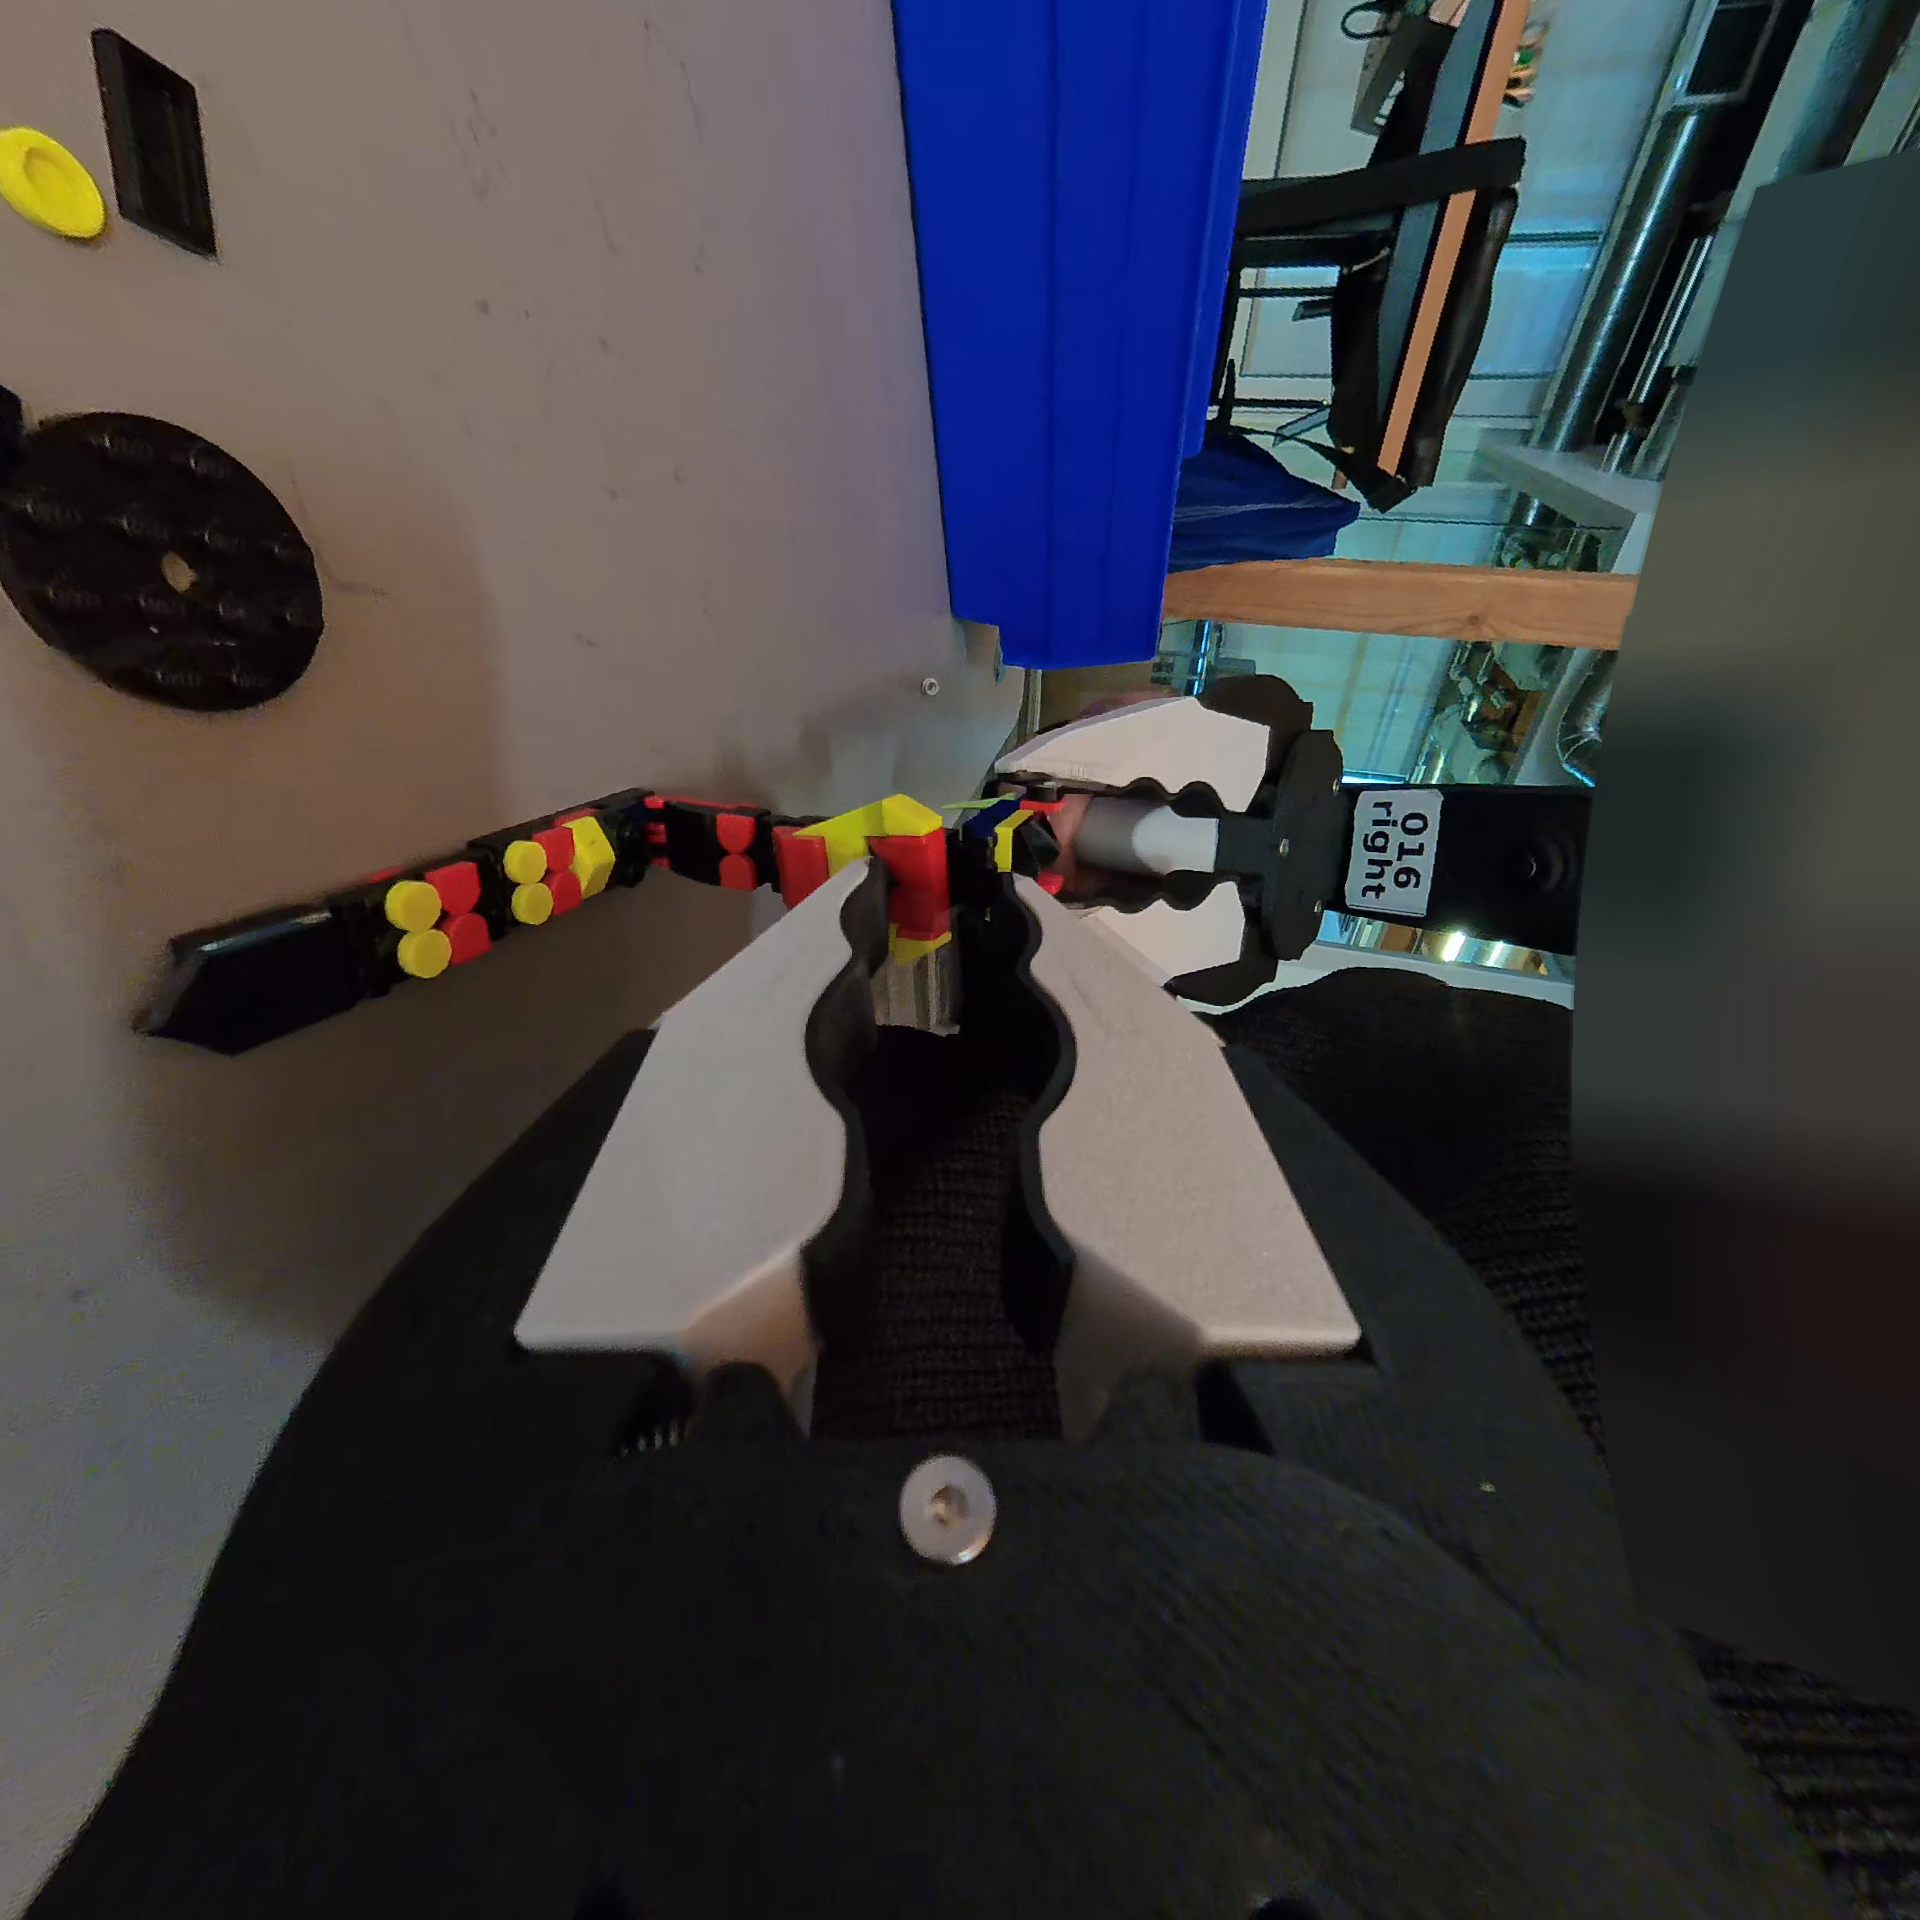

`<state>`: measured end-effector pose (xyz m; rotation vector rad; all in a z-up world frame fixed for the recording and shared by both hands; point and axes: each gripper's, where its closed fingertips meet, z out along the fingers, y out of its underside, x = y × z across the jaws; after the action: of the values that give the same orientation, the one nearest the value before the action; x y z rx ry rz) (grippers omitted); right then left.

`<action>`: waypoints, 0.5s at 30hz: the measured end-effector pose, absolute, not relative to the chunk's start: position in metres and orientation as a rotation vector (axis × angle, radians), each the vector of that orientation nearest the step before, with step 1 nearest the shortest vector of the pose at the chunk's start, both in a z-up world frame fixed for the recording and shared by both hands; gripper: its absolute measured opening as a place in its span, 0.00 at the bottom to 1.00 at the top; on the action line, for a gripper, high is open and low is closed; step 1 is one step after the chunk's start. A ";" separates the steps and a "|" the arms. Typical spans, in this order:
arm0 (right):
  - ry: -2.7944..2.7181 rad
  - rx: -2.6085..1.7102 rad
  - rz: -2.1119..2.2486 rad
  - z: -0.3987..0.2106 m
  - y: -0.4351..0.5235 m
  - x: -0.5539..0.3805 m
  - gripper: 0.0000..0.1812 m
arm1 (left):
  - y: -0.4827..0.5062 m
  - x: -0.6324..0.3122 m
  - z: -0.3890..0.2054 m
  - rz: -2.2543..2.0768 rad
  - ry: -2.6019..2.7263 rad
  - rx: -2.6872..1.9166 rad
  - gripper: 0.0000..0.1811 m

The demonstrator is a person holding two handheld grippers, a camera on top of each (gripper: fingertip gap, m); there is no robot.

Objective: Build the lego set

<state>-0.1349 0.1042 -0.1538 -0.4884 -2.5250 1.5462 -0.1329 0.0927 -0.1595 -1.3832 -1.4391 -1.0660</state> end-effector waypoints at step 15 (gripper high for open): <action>-2.494 -0.578 1.655 -0.147 0.110 -0.140 0.13 | 0.092 -0.139 -0.164 -0.978 -1.441 -1.489 0.28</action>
<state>-0.1402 0.1103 -0.1474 -0.5776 -2.4944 1.6550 -0.1393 0.0919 -0.1637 -1.4893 -1.4408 -0.9785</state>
